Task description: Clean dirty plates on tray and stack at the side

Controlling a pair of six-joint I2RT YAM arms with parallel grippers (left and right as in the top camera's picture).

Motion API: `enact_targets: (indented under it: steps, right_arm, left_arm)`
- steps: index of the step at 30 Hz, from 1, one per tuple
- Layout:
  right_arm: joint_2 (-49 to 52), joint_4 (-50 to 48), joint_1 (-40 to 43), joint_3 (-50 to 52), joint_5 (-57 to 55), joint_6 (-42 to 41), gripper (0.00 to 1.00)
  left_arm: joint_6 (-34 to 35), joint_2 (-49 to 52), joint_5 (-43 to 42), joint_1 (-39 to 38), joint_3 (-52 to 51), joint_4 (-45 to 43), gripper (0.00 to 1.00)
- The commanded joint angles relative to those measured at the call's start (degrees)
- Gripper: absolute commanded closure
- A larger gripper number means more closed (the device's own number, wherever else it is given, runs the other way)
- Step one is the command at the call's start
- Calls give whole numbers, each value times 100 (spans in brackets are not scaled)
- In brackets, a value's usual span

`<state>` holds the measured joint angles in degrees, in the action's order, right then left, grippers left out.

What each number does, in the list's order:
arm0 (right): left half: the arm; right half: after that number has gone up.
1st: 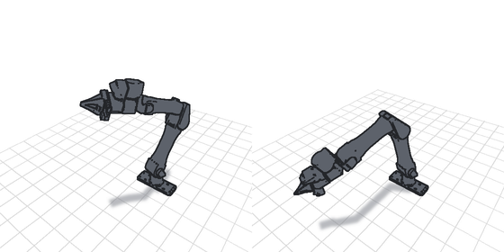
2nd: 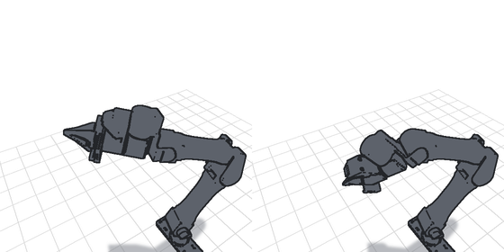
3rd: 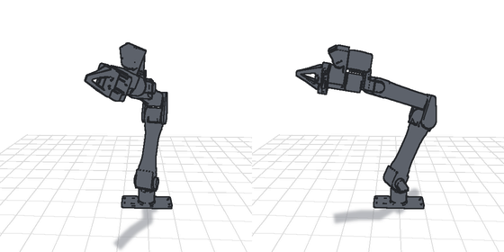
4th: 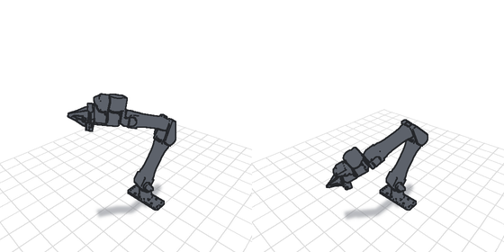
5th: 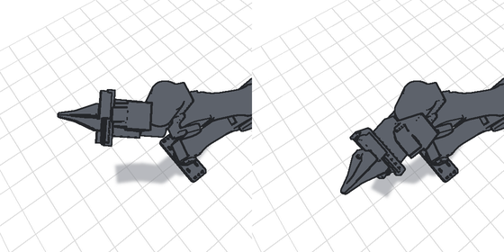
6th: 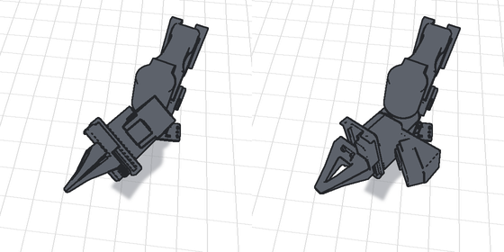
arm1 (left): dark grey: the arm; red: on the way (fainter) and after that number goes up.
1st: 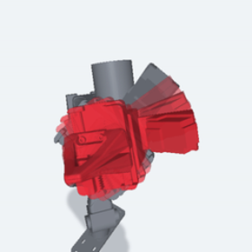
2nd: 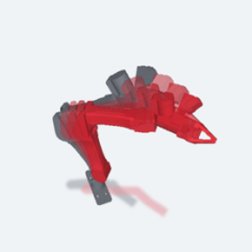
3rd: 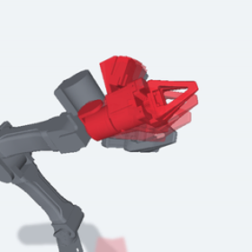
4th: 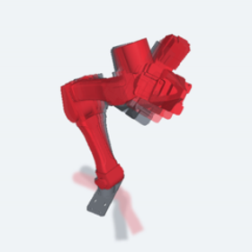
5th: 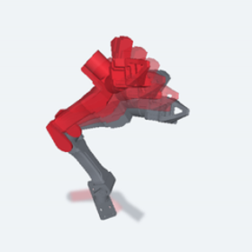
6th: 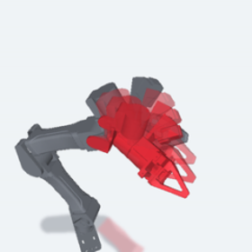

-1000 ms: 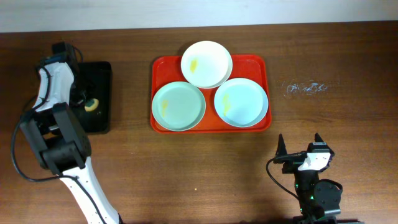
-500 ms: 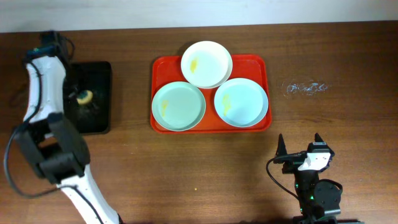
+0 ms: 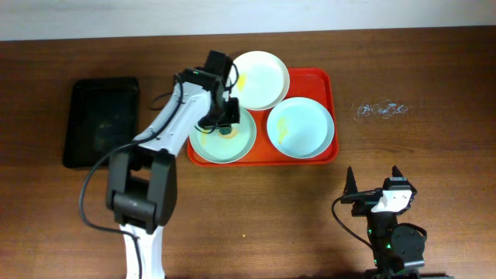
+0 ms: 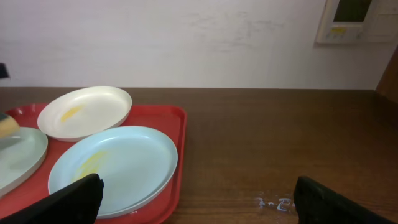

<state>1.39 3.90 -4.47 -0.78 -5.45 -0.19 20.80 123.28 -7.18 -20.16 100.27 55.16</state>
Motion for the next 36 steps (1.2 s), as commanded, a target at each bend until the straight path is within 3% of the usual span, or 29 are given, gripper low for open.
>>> enact_targets:
  steps: [1,2,3,4,10,11,15,17,18,19,21,23,24,25,27,30,32,33,36]
  right_arm:
    - [-28,26,37,46,11,-22,1]
    - [-28,24,37,46,11,-22,1]
    - [-28,26,37,46,11,-22,1]
    - [-28,26,37,46,11,-22,1]
    - [-28,26,37,46,11,-22,1]
    - [-28,26,37,46,11,-22,1]
    - [-28,-96,37,46,11,-24,1]
    - [-28,-570,35,46,682,-437,1]
    - [-28,-706,37,46,1742,-1095,1]
    - [-28,-1178,37,46,2474,-1392,1]
    - [-28,-3032,37,46,2531,-1731,2]
    - [-28,-5160,37,9,1073,-2428,1]
    - [-26,-5678,37,-199,170,-2426,1]
    - [0,-5475,37,-636,-503,-2358,1]
    - [505,-4299,37,-1917,-708,-1329,1]
    - [3032,-2164,37,-4441,-704,387,1]
    - [4520,-876,37,-5713,-577,448,1]
    - [5576,483,37,-6769,-7,444,1]
    - [7458,2986,26,-8727,1580,-22,1]
  left_arm:
    - [94,367,278,-140,-11,-114,76]
    - [94,372,398,-131,-4,-138,52]
    - [92,358,461,-85,76,-70,18]
    - [92,356,459,-46,155,15,11]
    - [96,-122,448,767,2380,1871,9]
    - [94,-232,494,977,2651,2109,1]
    - [98,-352,890,1847,2708,2745,0]
    - [96,-350,892,2050,2708,2809,1]
    - [98,-350,892,2116,2708,2809,1]
    - [96,-352,892,2155,2708,2806,1]
    - [96,-350,892,2162,2708,2806,1]
    - [96,-350,892,2162,2708,2806,0]
    - [96,-352,892,2162,2708,2806,1]
    - [96,-350,894,2162,2706,2806,1]
    - [96,-350,892,2162,2706,2806,0]
    - [96,-352,892,2162,2706,2806,1]
    - [96,-352,892,2162,2708,2806,1]
    - [96,-350,892,2162,2708,2806,1]
    - [96,-350,892,2162,2708,2806,1]
